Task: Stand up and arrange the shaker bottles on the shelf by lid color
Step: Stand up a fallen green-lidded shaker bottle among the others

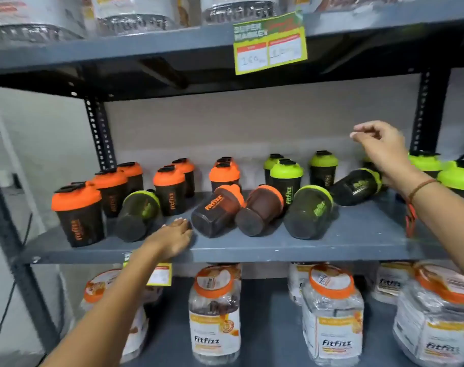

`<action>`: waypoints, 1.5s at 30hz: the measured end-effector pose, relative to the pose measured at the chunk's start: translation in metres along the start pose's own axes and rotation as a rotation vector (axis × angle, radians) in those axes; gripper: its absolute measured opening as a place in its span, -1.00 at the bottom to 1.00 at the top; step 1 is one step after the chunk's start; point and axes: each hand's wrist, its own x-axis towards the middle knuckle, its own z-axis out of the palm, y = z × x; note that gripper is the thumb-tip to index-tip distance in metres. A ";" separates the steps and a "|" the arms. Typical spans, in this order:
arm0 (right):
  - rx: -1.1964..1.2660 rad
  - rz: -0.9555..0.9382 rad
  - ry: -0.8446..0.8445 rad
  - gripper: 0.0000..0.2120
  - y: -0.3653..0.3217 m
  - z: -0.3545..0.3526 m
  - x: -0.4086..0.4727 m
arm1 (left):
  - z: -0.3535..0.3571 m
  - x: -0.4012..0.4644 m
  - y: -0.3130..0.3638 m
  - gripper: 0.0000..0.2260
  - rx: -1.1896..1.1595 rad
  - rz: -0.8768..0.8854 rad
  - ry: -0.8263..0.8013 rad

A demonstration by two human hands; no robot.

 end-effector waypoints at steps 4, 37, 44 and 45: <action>-0.233 0.266 -0.037 -0.50 0.038 0.005 0.004 | 0.004 0.001 -0.010 -0.48 0.004 -0.018 0.000; -0.293 0.239 -0.047 0.12 0.086 0.036 0.010 | 0.015 0.001 -0.010 -0.55 0.003 -0.029 0.147; -0.409 -0.001 -0.133 0.08 0.081 0.036 -0.006 | 0.015 0.001 -0.010 -0.55 0.011 -0.035 0.133; -0.415 -0.002 -0.146 0.07 0.083 0.037 -0.008 | 0.015 0.000 -0.009 -0.55 0.010 -0.037 0.134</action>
